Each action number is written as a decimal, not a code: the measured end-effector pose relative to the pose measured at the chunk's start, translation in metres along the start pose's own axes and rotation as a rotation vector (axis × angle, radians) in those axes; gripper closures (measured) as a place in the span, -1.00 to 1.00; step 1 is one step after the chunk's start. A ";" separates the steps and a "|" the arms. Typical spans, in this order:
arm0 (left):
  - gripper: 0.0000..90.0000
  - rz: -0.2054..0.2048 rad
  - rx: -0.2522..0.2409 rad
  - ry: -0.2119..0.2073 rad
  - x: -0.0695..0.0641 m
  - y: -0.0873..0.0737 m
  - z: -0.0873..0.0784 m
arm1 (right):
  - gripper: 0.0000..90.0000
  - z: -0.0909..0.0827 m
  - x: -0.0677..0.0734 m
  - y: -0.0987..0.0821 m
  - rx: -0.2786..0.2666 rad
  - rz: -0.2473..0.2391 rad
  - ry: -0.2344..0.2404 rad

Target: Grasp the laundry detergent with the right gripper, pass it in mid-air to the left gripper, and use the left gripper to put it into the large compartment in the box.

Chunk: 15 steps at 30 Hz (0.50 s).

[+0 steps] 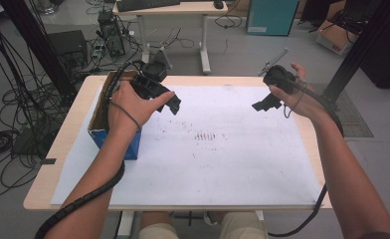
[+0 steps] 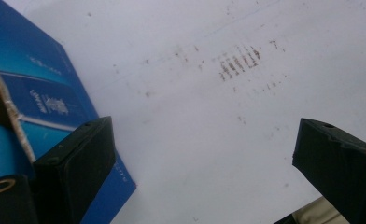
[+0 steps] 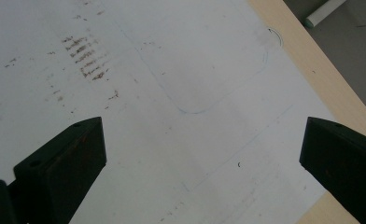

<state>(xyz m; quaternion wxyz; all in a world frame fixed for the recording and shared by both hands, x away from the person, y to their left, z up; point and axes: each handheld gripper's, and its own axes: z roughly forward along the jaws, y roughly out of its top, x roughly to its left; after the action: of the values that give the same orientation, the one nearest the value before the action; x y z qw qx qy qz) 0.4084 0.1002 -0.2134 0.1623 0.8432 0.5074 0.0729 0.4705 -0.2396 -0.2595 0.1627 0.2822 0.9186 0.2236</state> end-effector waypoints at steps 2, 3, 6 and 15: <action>-0.85 0.004 0.002 -0.007 -0.002 0.002 0.003 | -1.00 0.001 -0.003 0.001 0.007 -0.001 0.000; -0.86 0.007 -0.006 -0.007 -0.003 0.003 0.005 | -1.00 0.001 -0.004 0.001 0.012 -0.004 0.000; -0.86 0.010 -0.014 -0.014 -0.005 0.005 0.007 | -1.00 0.002 -0.006 0.003 0.021 -0.002 -0.004; -0.86 0.010 -0.037 -0.023 -0.002 0.004 0.007 | -1.00 0.000 -0.012 0.008 0.042 -0.001 -0.012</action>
<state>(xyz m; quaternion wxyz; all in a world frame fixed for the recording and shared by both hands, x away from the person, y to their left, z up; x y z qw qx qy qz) 0.4129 0.0957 -0.2187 0.1833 0.8434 0.4998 0.0733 0.4830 -0.2410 -0.2535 0.1624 0.2866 0.9223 0.2024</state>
